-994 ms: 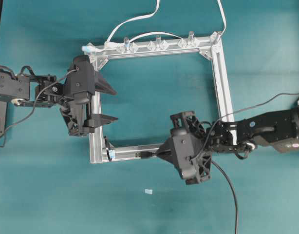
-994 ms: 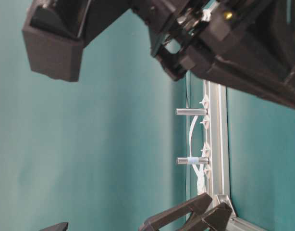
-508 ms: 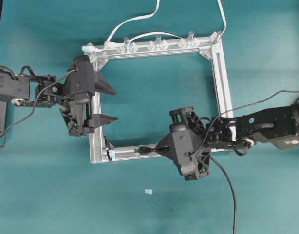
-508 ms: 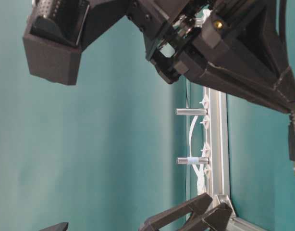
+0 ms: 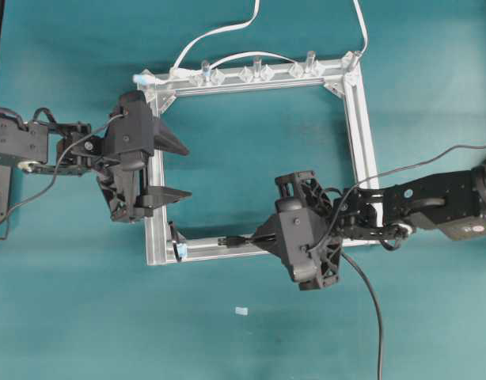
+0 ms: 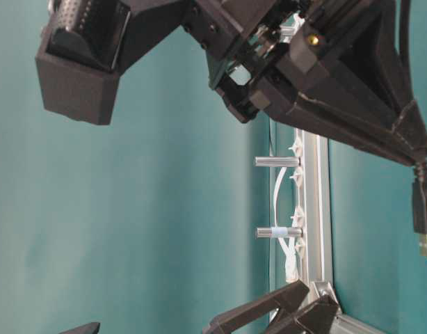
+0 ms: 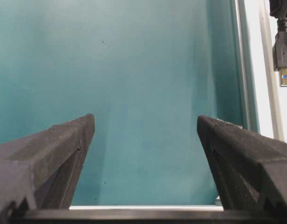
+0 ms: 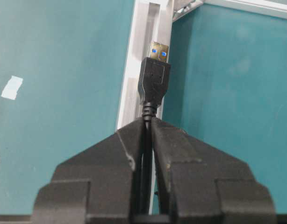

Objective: Insert the wire through the string loop located on the left side.
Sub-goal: 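Push the plug through the black zip-tie loop with the right gripper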

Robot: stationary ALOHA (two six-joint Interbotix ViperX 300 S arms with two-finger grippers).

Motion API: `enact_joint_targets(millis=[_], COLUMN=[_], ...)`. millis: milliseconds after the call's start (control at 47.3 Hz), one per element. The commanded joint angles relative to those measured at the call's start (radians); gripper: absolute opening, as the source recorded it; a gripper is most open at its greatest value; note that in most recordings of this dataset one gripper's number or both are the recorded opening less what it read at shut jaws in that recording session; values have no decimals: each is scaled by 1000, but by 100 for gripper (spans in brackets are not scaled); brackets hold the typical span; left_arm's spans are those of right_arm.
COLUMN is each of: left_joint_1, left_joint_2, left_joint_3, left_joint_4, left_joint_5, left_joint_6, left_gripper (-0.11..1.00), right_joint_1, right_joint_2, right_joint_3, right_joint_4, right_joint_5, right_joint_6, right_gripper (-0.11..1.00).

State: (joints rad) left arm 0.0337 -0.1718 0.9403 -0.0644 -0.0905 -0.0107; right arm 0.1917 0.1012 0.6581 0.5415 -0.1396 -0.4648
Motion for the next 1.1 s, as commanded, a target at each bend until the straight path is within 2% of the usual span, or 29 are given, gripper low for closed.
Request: enact_joint_targets(millis=[0, 635, 1079], left_joint_1=[-3, -8, -9], left_joint_2=[-18, -23, -147], left_joint_3=[-8, -3, 57], left_joint_4=[3, 3, 3], left_joint_5=[-5, 0, 95], left_joint_6=[-8, -8, -8], left_gripper=[90, 90, 90], right_joint_1=[-2, -3, -6], right_joint_2=[-32, -34, -18], right_joint_3=[-15, -20, -54], right_joint_4=[-3, -3, -3], right_joint_5=[-6, -6, -2], right_joint_6=[-2, -2, -2], right_gripper=[7, 7, 7])
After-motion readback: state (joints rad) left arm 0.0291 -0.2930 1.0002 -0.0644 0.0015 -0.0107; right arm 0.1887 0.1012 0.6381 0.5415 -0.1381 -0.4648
